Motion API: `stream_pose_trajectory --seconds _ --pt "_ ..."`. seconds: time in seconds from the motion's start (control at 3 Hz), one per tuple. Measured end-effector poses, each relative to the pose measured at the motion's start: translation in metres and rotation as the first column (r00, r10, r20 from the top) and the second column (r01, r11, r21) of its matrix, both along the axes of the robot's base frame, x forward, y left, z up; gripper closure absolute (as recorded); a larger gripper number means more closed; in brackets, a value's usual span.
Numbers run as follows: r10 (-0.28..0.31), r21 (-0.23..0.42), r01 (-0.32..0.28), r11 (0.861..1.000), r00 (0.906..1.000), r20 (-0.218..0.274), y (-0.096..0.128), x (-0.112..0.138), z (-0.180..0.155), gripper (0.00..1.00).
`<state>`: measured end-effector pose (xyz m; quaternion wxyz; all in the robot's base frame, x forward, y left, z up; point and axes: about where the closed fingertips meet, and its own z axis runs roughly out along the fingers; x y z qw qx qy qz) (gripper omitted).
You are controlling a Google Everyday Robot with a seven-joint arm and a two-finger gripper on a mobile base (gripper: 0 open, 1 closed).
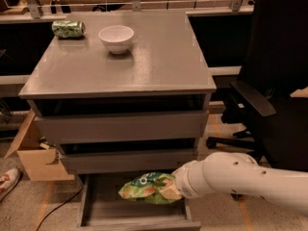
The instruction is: Place green rice chip bag into bottom drawer
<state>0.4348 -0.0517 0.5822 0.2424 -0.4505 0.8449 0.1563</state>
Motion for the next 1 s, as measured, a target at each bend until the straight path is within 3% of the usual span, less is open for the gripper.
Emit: stream_pose_trajectory --seconds 0.33,1.0 --pt "-0.094 0.094 0.094 0.991 0.9956 -0.01 0.0 0.011 -0.068 1.0" --pt "-0.085 0.118 0.085 0.989 0.9964 -0.006 0.001 0.02 -0.084 1.0"
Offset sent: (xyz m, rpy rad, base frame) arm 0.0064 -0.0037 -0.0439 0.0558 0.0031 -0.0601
